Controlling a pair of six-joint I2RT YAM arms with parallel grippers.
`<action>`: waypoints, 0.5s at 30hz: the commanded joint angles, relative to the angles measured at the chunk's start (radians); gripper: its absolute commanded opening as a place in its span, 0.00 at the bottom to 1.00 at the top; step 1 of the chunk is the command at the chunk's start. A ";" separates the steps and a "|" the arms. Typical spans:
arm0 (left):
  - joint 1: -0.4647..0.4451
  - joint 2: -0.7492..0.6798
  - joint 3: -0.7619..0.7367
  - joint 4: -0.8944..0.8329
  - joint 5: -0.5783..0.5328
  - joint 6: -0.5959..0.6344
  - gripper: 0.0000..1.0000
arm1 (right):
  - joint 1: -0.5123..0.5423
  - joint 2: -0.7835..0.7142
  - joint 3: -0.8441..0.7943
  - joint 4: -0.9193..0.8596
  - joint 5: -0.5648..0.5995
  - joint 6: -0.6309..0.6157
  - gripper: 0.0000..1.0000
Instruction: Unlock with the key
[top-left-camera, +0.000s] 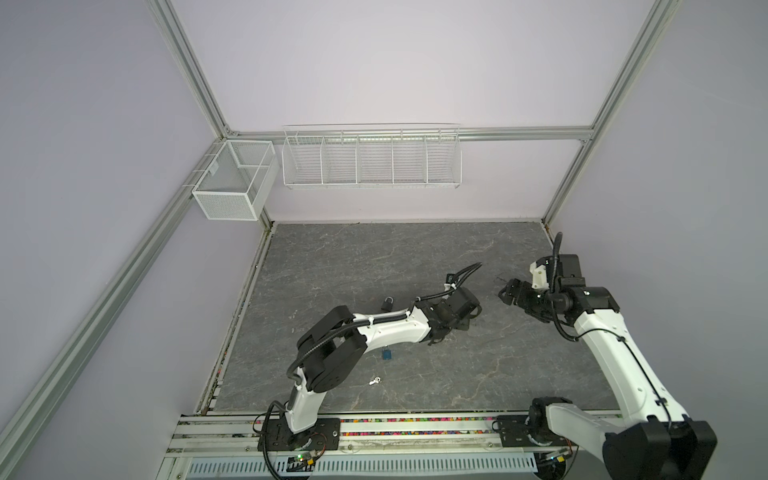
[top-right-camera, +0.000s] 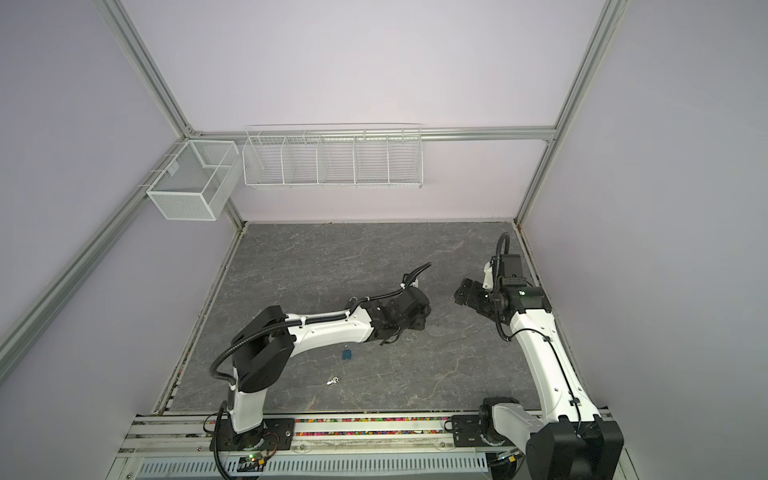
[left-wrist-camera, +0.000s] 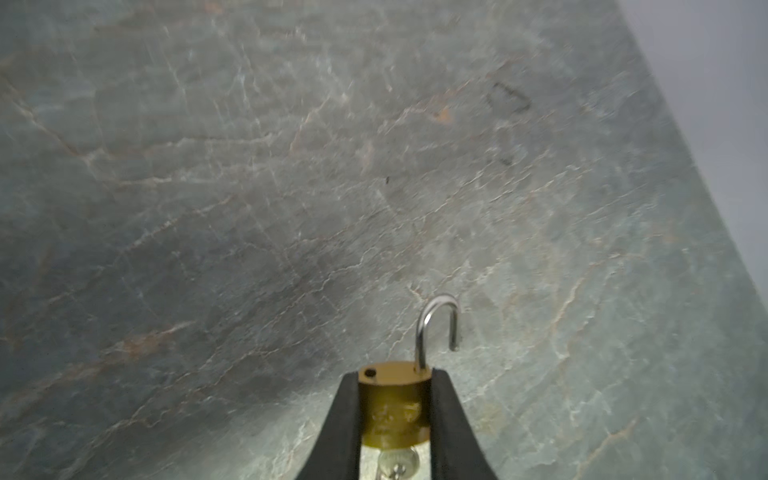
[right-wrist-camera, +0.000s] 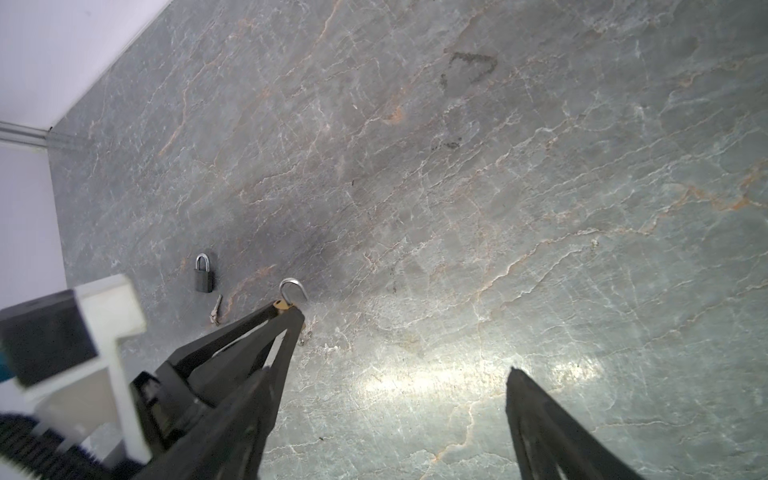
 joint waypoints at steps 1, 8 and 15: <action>0.032 0.086 0.138 -0.230 0.092 -0.101 0.00 | -0.026 0.000 -0.032 0.047 -0.052 0.018 0.89; 0.044 0.199 0.272 -0.360 0.122 -0.122 0.00 | -0.052 0.024 -0.055 0.078 -0.065 0.014 0.89; 0.049 0.239 0.302 -0.393 0.128 -0.148 0.00 | -0.056 0.031 -0.056 0.081 -0.069 0.015 0.89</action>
